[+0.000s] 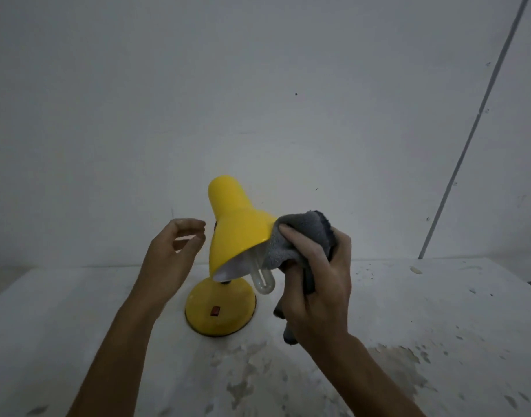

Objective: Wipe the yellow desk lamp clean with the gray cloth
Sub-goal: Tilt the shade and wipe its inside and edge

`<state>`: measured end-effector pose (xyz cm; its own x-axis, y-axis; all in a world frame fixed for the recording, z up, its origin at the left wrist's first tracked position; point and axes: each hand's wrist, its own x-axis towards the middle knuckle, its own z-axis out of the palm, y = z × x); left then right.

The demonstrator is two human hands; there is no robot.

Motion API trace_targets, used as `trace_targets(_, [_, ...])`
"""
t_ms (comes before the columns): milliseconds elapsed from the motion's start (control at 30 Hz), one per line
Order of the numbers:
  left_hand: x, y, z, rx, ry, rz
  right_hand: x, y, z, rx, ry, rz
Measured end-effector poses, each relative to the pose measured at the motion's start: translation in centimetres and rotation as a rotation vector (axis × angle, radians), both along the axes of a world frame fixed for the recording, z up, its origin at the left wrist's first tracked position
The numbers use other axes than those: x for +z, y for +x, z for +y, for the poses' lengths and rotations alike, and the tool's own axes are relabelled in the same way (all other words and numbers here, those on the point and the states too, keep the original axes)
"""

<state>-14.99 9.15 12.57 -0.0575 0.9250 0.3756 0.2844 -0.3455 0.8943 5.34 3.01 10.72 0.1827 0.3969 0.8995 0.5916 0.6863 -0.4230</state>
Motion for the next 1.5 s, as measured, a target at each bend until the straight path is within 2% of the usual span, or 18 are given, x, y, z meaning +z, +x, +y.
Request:
trace_targets(100, [-0.3,-0.4,-3.2,-0.136,0.01,0.122,-0.1,-0.3,0.0,0.005,0.01,0.014])
trace_targets(200, [-1.0,-0.5,-4.8,-0.223,0.1,0.193,0.1,-0.6,-0.3,-0.024,0.012,-0.02])
trace_targets(367, [-1.8,-0.6,-4.6,-0.144,0.216,0.118,0.7,-1.4,-1.4,-0.183,0.067,-0.226])
trace_targets(533, [-2.0,-0.9,-4.6,-0.098,0.263,0.091,1.7,-2.3,-2.4,-0.255,0.148,-0.443])
trace_targets(600, [-1.8,-0.8,-4.8,-0.072,0.262,0.07,1.8,-2.4,-2.5,-0.251,0.162,-0.471])
trace_targets(833, [-2.5,-1.2,-4.5,0.077,0.195,-0.085,0.4,-1.8,-1.3,-0.082,0.011,-0.171])
trace_targets(1133, [-2.9,-3.1,-3.4,0.17,0.064,-0.288,-1.4,-2.7,-0.6,0.037,-0.096,-0.136])
trace_targets(1267, [-1.7,-4.4,-4.0,0.106,-0.111,-0.196,-1.5,-1.9,0.1,0.059,-0.143,-0.028])
trace_targets(1433, [0.2,-6.4,-6.4,-0.09,-0.437,0.165,-1.3,-1.4,0.4,0.085,-0.175,0.049])
trace_targets(1500, [1.1,-6.0,-7.6,-0.237,-0.461,0.153,-1.4,-1.4,0.6,0.099,-0.188,0.068])
